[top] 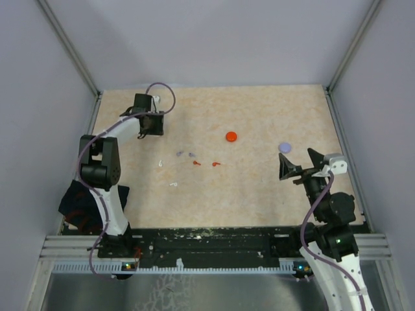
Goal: Insert the wireless bluetooth earbuds into the charging case
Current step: Pick up the charging case at the center of the board.
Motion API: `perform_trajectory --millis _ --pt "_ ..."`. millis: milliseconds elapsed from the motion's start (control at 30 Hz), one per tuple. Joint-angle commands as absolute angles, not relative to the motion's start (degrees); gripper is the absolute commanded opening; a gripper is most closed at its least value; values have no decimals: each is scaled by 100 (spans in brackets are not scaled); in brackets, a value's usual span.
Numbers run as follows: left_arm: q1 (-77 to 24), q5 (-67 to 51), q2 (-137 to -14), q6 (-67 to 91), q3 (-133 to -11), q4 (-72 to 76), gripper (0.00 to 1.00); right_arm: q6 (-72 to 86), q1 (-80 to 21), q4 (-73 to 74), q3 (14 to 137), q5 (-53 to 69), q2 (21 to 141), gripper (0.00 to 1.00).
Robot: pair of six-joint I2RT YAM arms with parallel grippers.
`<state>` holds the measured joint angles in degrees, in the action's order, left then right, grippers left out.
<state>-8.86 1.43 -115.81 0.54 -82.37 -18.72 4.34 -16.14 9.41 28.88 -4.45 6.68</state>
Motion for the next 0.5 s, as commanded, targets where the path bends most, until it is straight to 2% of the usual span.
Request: perform_trajectory --millis 0,467 --pt "-1076 -221 -10763 -376 -8048 -1820 50 588 -1667 801 3124 -179 846 98" --pt "-2027 -896 -8728 -1573 -7044 -1580 52 976 -1663 733 3395 1071 1603 98"
